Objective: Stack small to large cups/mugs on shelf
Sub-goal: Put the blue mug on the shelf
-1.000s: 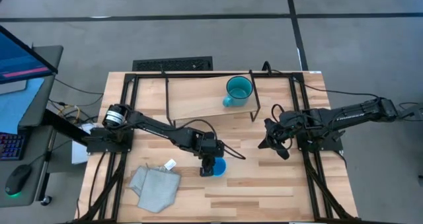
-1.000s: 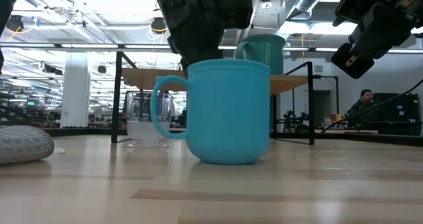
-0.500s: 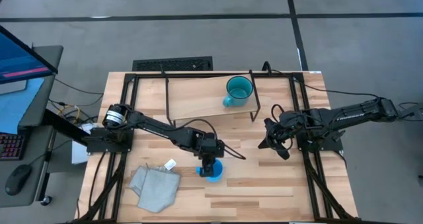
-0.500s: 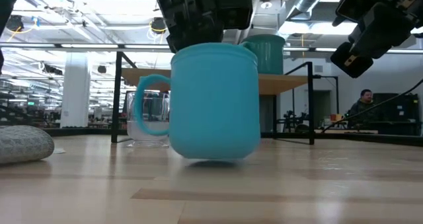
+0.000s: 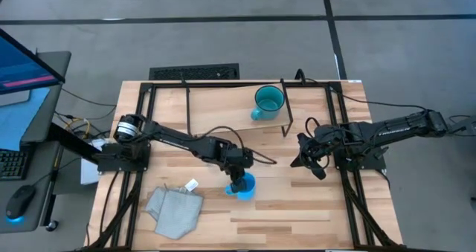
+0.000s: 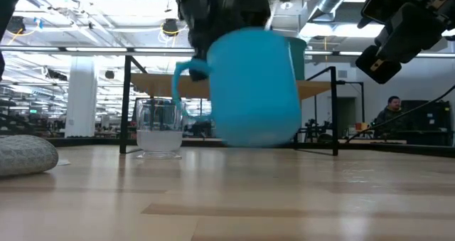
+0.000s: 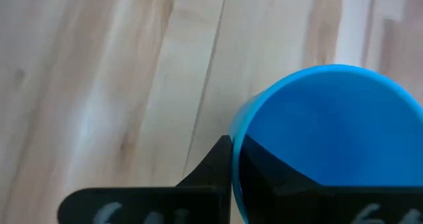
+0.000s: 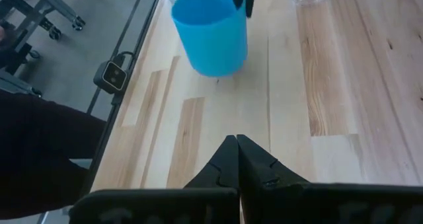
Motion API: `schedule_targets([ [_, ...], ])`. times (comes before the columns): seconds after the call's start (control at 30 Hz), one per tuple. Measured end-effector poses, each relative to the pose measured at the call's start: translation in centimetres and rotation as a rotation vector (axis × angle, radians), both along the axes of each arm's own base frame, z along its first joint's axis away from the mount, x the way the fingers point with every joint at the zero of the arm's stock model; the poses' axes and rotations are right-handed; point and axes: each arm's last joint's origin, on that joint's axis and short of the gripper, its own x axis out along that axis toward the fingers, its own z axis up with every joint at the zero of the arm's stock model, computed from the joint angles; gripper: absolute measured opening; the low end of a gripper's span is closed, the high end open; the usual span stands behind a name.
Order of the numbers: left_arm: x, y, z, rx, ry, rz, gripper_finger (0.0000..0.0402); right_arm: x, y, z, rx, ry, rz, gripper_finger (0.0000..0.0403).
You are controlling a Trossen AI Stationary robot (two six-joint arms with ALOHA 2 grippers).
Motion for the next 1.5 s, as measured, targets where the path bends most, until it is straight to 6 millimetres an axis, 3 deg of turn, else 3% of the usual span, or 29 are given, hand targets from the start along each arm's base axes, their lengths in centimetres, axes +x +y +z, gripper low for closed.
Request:
schedule_targets([
  [0.1, -0.6, 0.7, 1.9, 0.002, -0.045, 0.021, 0.0001, 0.0, 0.0, 0.0, 0.0, 0.002, 0.001, 0.0012],
  [0.3, -2.9, 2.4, 7.6, 0.043, -0.211, 0.094, 0.0001, -0.1, 0.0, -0.1, -0.004, 0.016, 0.002, 0.0012],
  [0.5, -6.2, 5.3, 12.6, 0.153, -0.348, 0.353, 0.0, -0.1, 0.0, -0.2, -0.004, 0.021, 0.002, 0.0012],
  [0.7, -8.5, 8.1, 13.9, 0.237, -0.323, 0.536, 0.0, -0.1, 0.0, -0.2, -0.004, 0.021, 0.002, 0.0012],
  [1.0, -9.3, 12.9, 13.6, 0.207, -0.266, 0.649, 0.0, -0.1, 0.0, -0.2, -0.002, 0.022, 0.0, 0.0012],
  [1.1, -9.9, 13.6, 14.3, 0.214, -0.213, 0.668, 0.0, -0.1, 0.0, -0.2, -0.002, 0.022, 0.0, 0.0012],
  [1.37, -9.5, 14.2, 19.0, 0.24, -0.129, 0.657, 0.0, -0.1, 0.0, -0.2, -0.002, 0.023, 0.0, 0.0012],
  [1.5, -7.8, 14.7, 18.9, 0.247, -0.038, 0.649, 0.0, -0.1, 0.0, -0.2, -0.002, 0.023, -0.001, 0.0012],
])
